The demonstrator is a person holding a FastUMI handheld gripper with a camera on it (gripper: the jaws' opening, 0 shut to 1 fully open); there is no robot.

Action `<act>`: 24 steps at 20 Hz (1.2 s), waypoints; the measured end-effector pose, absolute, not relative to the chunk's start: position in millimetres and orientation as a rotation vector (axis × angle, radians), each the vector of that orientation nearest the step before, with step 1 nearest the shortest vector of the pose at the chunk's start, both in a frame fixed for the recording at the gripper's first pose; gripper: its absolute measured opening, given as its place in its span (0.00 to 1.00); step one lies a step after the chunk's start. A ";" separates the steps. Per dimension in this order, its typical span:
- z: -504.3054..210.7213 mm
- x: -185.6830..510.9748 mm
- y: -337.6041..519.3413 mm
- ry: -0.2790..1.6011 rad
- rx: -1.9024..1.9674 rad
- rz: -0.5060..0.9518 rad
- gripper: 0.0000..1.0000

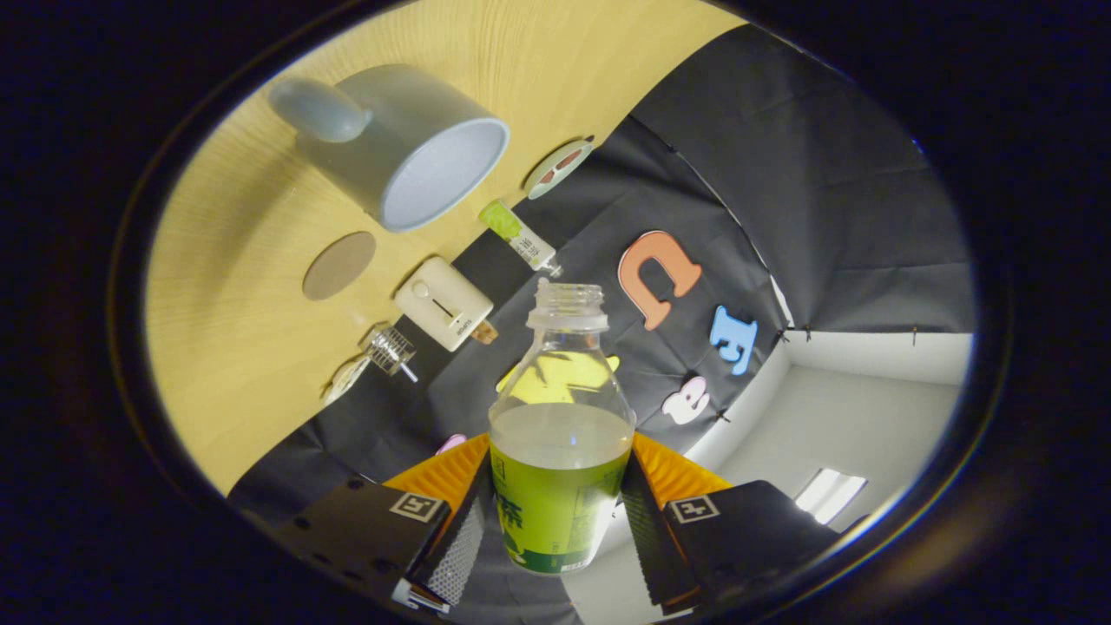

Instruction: Take the bottle from table, then pour the juice into the cup, finally place the bottle on the coaster

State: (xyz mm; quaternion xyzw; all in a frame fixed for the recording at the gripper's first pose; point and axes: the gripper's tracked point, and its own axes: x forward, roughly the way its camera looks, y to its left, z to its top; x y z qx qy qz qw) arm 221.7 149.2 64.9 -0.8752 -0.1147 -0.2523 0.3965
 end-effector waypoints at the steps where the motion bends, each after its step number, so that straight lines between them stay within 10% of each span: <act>1: 64.7 222.5 148.7 -0.303 -2.175 -0.629 0.80; 24: -13.3 246.6 130.0 -0.019 -0.645 -0.075 0.80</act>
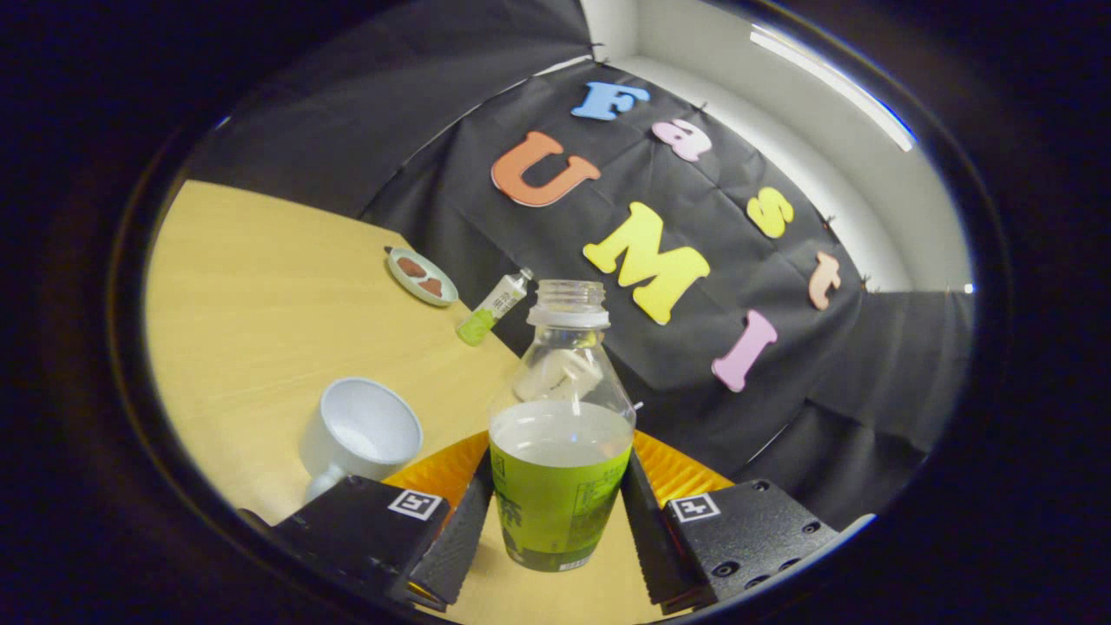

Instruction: Take the bottle from table, then pour the juice into the cup, finally place the bottle on the coaster

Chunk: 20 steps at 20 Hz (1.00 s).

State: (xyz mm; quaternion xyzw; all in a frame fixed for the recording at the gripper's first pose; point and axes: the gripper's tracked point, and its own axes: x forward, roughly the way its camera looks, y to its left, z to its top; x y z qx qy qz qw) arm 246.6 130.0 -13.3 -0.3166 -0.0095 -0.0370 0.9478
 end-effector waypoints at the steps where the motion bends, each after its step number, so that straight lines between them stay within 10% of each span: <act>1: -13.8 247.9 130.1 -0.009 -0.556 -0.055 0.80; 20: 59.1 321.5 103.4 -0.003 0.040 0.126 0.78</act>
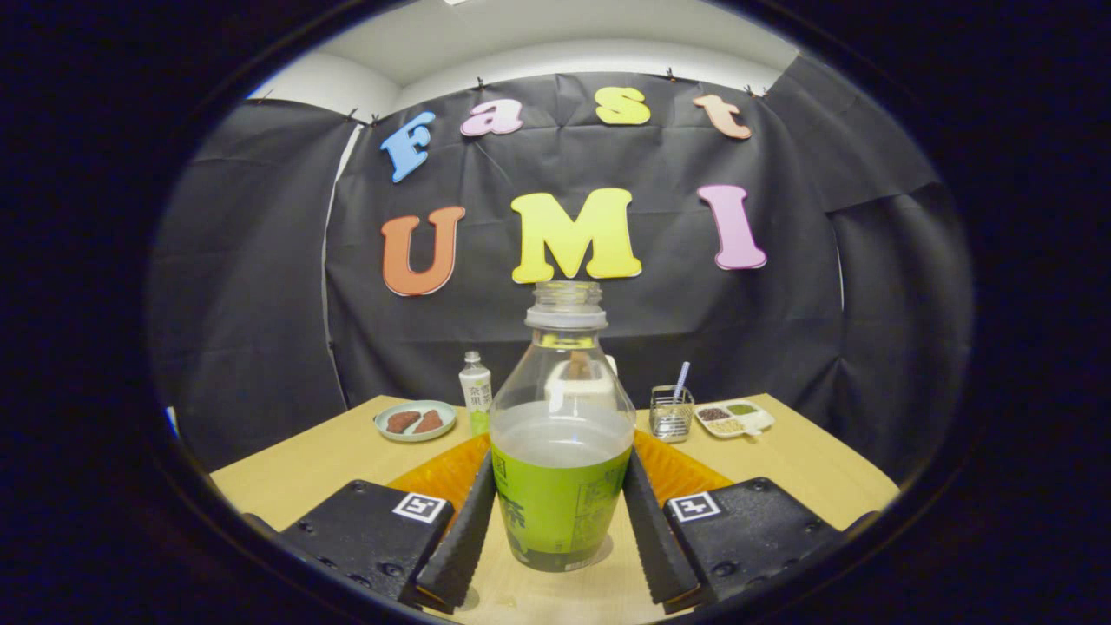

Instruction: Take the bottle from table, then pour the juice into the cup, finally place the bottle on the coaster

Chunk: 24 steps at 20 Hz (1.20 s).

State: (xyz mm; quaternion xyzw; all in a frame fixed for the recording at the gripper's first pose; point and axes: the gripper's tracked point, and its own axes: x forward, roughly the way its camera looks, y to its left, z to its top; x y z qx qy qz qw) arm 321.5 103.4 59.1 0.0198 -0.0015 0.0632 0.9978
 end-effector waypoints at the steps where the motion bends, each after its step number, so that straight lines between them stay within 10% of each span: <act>1: 53.9 328.8 103.8 0.005 0.040 0.128 0.78; 24: -36.7 411.6 100.3 0.048 -0.015 0.089 0.81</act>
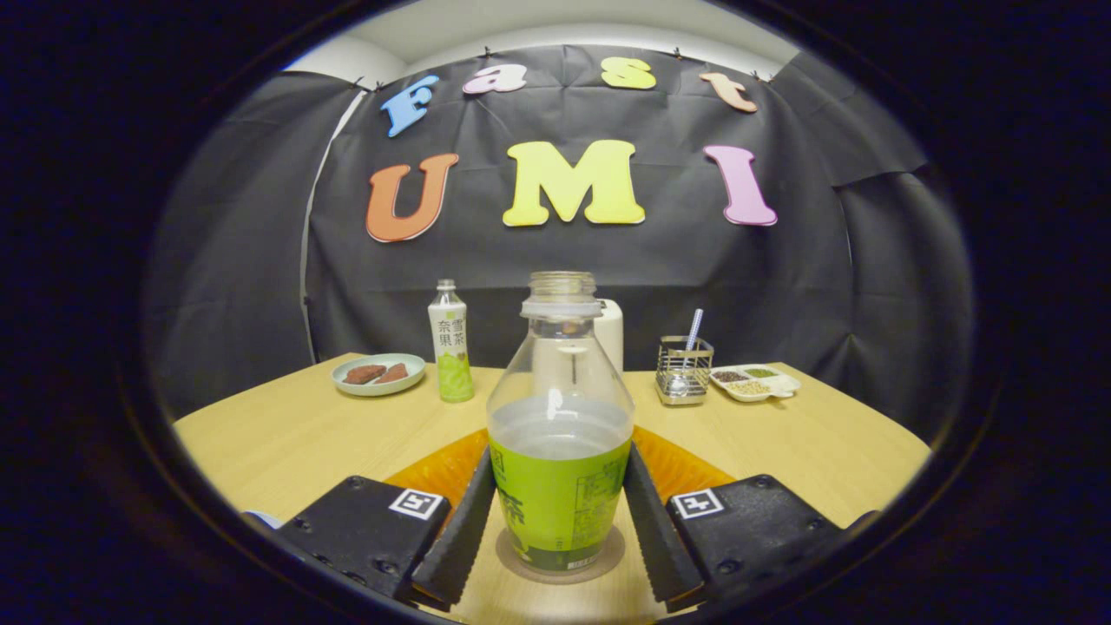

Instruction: Take the bottle from table, then pour the juice into the cup, finally place the bottle on the coaster

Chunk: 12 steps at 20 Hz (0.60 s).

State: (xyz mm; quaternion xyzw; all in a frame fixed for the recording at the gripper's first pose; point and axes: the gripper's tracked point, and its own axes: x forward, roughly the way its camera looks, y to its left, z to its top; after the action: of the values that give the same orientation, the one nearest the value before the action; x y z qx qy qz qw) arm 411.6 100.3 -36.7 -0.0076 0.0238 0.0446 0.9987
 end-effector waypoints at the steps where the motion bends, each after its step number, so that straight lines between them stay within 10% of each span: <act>1: -40.7 411.9 102.6 0.071 -0.011 0.103 0.82; 12: -22.9 348.2 85.6 0.086 0.002 0.041 1.00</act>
State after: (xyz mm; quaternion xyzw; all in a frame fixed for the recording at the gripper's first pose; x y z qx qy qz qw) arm 348.2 85.6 -22.9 0.0011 0.0431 0.0205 0.9989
